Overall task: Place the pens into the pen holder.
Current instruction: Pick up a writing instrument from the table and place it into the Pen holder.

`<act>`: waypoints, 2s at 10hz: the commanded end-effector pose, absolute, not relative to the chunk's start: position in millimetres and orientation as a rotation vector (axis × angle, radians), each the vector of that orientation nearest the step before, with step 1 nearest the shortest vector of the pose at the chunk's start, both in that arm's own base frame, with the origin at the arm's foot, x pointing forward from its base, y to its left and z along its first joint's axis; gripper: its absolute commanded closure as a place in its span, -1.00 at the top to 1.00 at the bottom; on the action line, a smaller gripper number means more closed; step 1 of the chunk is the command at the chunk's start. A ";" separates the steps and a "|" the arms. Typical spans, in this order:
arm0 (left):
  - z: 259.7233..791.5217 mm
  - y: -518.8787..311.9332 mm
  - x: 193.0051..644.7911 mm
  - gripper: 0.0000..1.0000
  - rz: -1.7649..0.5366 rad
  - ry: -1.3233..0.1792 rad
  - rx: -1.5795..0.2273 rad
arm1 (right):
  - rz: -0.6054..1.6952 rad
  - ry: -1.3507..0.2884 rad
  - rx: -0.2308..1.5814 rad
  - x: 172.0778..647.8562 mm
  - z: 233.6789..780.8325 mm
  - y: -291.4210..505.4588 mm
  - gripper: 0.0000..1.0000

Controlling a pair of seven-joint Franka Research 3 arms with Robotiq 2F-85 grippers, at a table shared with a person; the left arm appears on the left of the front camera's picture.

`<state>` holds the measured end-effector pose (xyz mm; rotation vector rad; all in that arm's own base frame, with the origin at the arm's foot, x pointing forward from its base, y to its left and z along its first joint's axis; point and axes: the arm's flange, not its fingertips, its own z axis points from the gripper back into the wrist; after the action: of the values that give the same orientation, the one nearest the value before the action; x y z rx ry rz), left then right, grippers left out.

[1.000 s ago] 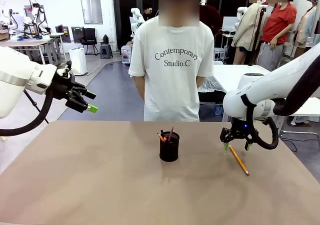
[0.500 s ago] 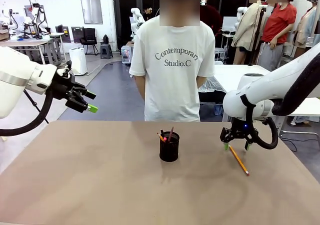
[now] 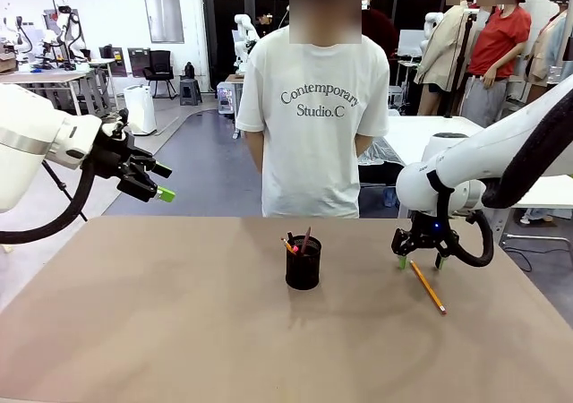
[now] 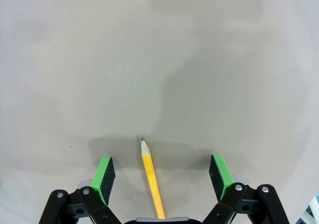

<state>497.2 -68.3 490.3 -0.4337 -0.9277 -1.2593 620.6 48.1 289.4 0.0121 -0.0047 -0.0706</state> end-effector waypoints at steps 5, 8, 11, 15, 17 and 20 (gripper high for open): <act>492.4 -65.2 496.6 1.00 -1.263 -0.925 -0.446 | -0.024 0.002 -0.001 629.0 289.5 49.5 -0.25; 492.4 -65.2 496.6 1.00 -1.263 -0.925 -0.446 | -0.027 0.003 0.004 629.0 289.5 50.8 -1.00; 492.4 -65.2 496.6 1.00 -1.263 -0.925 -0.446 | -0.025 0.010 0.006 629.2 289.3 51.3 -1.00; 492.4 -65.2 496.6 1.00 -1.263 -0.925 -0.446 | -0.022 0.016 0.009 630.3 290.0 50.7 -1.00; 492.4 -65.2 496.6 1.00 -1.263 -0.925 -0.446 | -0.020 0.003 0.052 628.0 299.7 52.1 -1.00; 492.4 -65.2 496.6 1.00 -1.263 -0.925 -0.446 | -0.002 -0.117 0.253 612.4 354.2 44.4 -1.00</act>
<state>497.2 -68.3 490.2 -0.4338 -0.9275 -1.2593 627.0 54.7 334.6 0.1472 -0.0742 -0.0318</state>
